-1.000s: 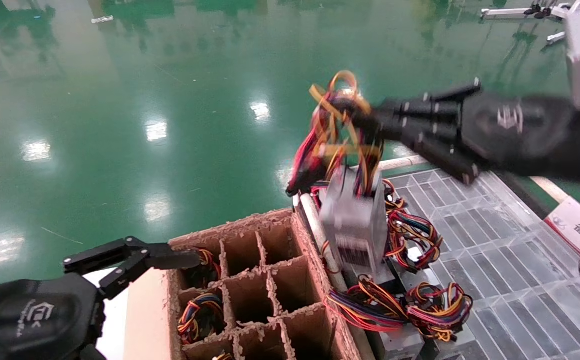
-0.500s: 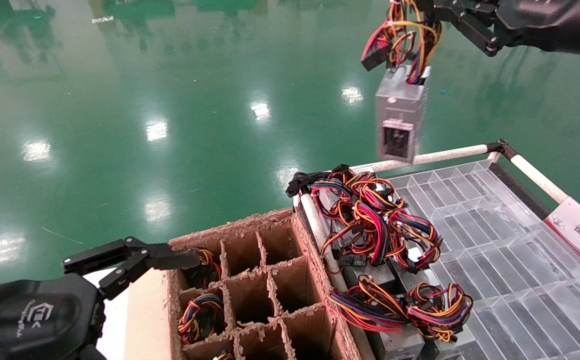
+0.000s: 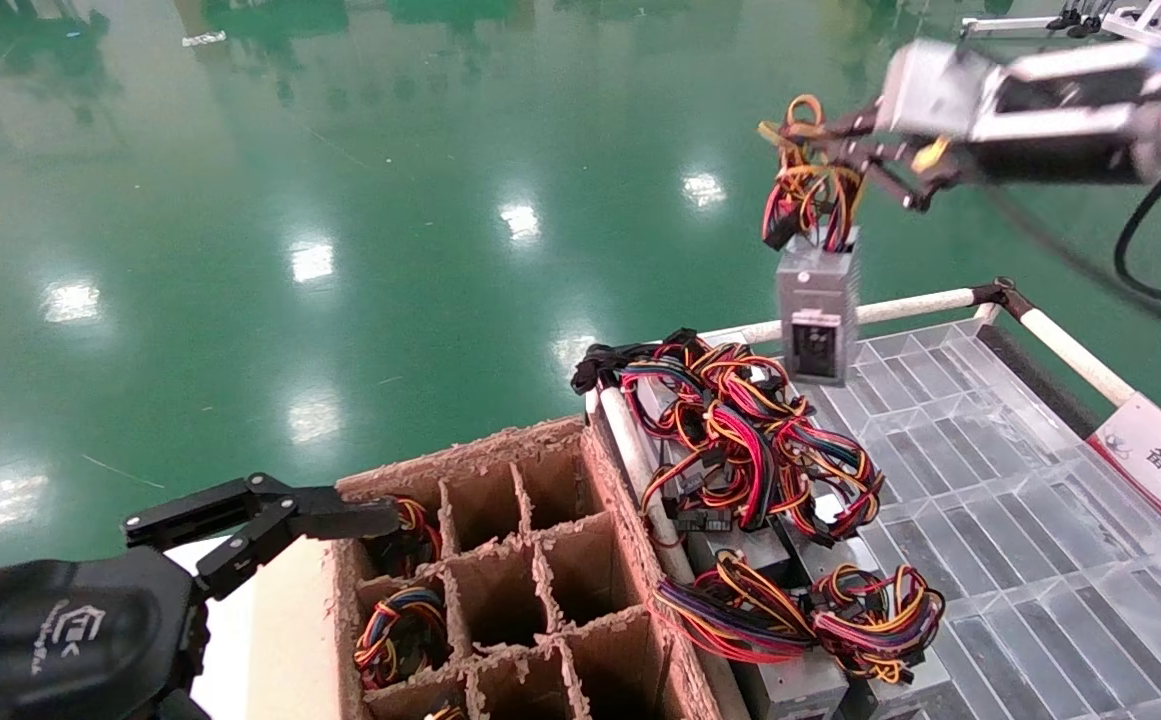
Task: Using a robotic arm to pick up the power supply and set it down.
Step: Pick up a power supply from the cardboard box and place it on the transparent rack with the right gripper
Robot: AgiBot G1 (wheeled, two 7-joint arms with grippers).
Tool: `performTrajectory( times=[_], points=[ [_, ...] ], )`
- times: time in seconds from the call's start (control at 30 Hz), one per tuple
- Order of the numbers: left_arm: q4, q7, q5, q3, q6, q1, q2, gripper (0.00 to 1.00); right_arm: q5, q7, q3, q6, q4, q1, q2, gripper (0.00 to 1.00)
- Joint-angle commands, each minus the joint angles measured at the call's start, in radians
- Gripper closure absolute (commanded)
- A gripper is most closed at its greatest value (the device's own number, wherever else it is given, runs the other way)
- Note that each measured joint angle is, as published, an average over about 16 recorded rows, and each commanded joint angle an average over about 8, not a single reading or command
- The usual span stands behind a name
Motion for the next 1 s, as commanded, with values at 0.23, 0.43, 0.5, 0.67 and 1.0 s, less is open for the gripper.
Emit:
performTrajectory(
  times=[0.23, 0.43, 0.5, 0.67, 1.0],
  points=[
    [0.000, 0.000, 0.000, 0.000, 0.000, 0.000, 0.000, 0.00, -0.007, -0.161, -0.001, 0.058, -0.037, -0.012, -0.056, 1.00],
    [0.000, 0.000, 0.000, 0.000, 0.000, 0.000, 0.000, 0.00, 0.003, -0.196, 0.009, 0.105, -0.089, -0.018, -0.086, 1.00],
    [0.000, 0.000, 0.000, 0.000, 0.000, 0.000, 0.000, 0.00, 0.005, -0.201, 0.010, 0.127, -0.106, -0.021, -0.093, 1.00],
    [0.000, 0.000, 0.000, 0.000, 0.000, 0.000, 0.000, 0.00, 0.019, -0.213, 0.020, 0.192, -0.140, -0.035, -0.099, 1.00],
    [0.000, 0.000, 0.000, 0.000, 0.000, 0.000, 0.000, 0.00, 0.040, -0.276, 0.037, 0.379, -0.161, -0.085, -0.107, 1.00]
  ],
)
